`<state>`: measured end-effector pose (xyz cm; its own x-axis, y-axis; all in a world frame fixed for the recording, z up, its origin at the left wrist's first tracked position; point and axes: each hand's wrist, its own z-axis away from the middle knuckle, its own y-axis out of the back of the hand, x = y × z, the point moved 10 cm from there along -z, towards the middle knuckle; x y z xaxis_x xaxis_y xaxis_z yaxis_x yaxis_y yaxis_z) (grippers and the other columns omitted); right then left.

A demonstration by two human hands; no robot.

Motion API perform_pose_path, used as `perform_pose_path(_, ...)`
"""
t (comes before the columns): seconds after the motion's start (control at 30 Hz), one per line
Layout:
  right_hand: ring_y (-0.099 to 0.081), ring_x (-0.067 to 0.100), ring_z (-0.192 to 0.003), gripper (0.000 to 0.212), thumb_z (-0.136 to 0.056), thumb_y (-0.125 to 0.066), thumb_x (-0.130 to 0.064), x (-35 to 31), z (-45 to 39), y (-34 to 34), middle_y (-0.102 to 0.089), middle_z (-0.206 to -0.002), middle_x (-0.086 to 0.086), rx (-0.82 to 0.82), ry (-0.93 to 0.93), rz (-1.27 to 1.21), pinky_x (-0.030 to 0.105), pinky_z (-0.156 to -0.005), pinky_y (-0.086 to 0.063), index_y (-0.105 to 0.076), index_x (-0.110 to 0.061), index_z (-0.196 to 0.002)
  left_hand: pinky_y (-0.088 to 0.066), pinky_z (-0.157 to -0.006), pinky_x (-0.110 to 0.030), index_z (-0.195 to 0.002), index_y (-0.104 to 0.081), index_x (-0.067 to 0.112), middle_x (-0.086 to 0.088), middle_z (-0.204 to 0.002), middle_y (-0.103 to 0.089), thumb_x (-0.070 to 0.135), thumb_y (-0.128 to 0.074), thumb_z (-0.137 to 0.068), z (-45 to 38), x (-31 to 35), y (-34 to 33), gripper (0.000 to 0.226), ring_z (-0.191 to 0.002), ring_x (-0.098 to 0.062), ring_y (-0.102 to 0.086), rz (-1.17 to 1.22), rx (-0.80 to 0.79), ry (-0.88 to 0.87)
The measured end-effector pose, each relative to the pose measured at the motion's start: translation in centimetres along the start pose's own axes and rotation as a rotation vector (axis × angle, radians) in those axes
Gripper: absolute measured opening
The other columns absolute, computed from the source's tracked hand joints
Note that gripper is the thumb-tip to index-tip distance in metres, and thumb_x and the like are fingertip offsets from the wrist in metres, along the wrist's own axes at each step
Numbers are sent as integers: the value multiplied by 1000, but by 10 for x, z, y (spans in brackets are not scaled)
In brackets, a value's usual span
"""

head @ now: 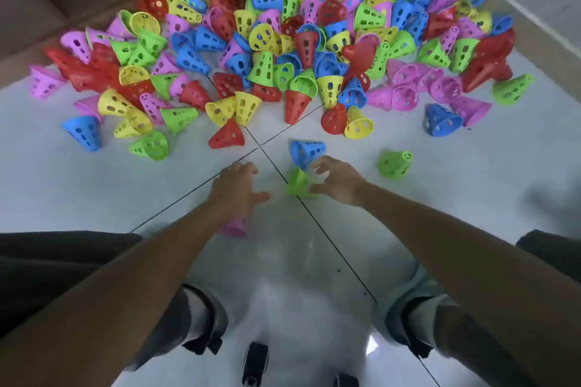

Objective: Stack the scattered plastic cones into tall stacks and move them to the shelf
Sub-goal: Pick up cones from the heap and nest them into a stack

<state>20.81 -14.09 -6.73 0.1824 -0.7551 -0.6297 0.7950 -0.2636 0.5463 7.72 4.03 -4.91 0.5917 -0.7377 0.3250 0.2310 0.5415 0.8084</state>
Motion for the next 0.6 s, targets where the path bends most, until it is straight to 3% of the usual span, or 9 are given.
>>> perform_pose_path(0.1,-54,21,-111,69,-80,-81,-40,-7,9,-22,-55,-132,2,5,42,163,33,-94,-44,-49,-19,-136,-43,-99,-44,-142,-43,20,-11,-138,-47,57,-78,-76,18,-31,1,83,-126,-35,-47,-82,17,120)
perform_pose_path(0.23,-45,27,-123,73,-80,-77,-37,-7,18,-45,-52,-132,5,66,19,273,41,-94,-45,-41,-17,-141,-44,-101,-43,-137,-40,10,-15,-135,-48,58,-80,-73,41,-74,-20,89,-128,-37,-47,-61,-89,319)
perform_pose_path(0.43,-47,28,-114,59,-84,-69,-37,-10,16,-62,-53,-123,7,139,11,336,39,-84,-46,-44,-12,-133,-48,-83,-31,-111,-58,9,-15,-119,-64,47,-79,-77,53,-86,-47,55,-109,-32,-63,49,-159,425)
perform_pose_path(0.53,-49,27,-112,51,-86,-66,-31,-9,9,-63,-55,-119,6,161,-3,339,37,-80,-44,-46,-13,-130,-45,-77,-28,-94,-52,15,-12,-109,-64,44,-77,-76,52,-84,-52,42,-105,-31,-65,61,-128,434)
perform_pose_path(0.6,-50,26,-110,51,-87,-66,-32,-9,5,-60,-55,-118,6,163,-1,322,38,-81,-47,-47,-13,-130,-43,-74,-27,-93,-50,16,-9,-102,-60,45,-78,-74,49,-82,-57,45,-104,-30,-65,88,-124,433)
